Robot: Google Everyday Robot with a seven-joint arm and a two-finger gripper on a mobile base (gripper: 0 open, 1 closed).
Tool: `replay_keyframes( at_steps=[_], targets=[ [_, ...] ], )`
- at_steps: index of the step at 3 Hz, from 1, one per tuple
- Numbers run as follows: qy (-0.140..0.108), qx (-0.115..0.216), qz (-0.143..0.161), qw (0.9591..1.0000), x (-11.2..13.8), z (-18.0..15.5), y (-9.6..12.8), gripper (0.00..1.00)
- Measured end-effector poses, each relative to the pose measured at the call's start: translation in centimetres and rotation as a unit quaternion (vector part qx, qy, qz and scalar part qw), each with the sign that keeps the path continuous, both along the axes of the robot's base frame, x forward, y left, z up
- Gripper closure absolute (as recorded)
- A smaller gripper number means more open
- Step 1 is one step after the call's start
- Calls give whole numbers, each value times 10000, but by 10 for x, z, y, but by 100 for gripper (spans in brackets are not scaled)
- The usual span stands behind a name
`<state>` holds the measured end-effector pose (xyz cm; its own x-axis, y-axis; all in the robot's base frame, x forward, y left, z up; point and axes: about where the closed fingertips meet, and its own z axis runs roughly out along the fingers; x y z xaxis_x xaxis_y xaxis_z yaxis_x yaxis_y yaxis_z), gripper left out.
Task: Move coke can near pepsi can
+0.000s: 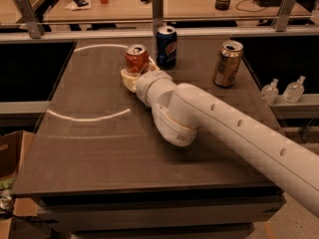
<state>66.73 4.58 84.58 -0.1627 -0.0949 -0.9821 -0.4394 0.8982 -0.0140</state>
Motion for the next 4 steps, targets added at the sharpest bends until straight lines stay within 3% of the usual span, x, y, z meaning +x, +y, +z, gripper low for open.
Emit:
replay_keyframes(
  at_steps=[4],
  targets=[
    [-48,-50,-71,10000,9,1,-2,100]
  ],
)
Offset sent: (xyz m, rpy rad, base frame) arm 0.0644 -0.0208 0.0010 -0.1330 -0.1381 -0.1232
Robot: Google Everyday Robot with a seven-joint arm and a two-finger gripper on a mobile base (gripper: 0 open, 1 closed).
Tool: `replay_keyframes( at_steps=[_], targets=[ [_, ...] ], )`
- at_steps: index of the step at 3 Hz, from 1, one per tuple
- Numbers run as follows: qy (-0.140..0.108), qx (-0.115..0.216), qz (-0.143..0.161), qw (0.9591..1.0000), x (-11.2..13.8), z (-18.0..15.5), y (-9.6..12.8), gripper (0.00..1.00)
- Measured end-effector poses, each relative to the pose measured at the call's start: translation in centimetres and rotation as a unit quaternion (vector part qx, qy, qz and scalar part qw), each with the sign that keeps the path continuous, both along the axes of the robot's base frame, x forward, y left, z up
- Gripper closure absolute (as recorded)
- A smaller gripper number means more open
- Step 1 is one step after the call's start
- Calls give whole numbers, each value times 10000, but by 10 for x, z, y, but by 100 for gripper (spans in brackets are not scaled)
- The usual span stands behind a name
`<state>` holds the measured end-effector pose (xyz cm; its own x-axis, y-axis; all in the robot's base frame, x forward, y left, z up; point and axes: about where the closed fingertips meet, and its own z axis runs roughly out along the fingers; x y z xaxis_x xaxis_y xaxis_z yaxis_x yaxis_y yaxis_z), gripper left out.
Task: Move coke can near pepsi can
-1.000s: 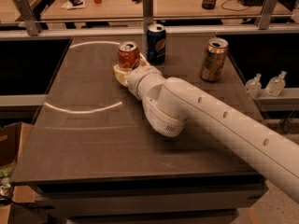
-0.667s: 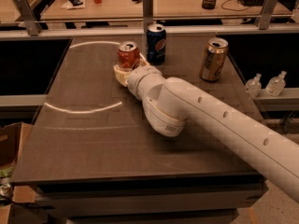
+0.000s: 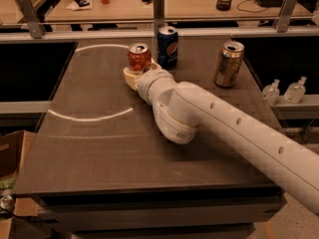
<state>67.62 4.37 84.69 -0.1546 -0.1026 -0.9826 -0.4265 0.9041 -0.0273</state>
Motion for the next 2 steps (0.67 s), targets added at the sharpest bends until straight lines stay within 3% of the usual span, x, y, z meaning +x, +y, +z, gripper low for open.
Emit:
replay_keyframes(
  at_steps=[1,2],
  targets=[
    [1,0,-1,10000,0,2,0,84],
    [1,0,-1,10000,0,2,0,61]
  ],
)
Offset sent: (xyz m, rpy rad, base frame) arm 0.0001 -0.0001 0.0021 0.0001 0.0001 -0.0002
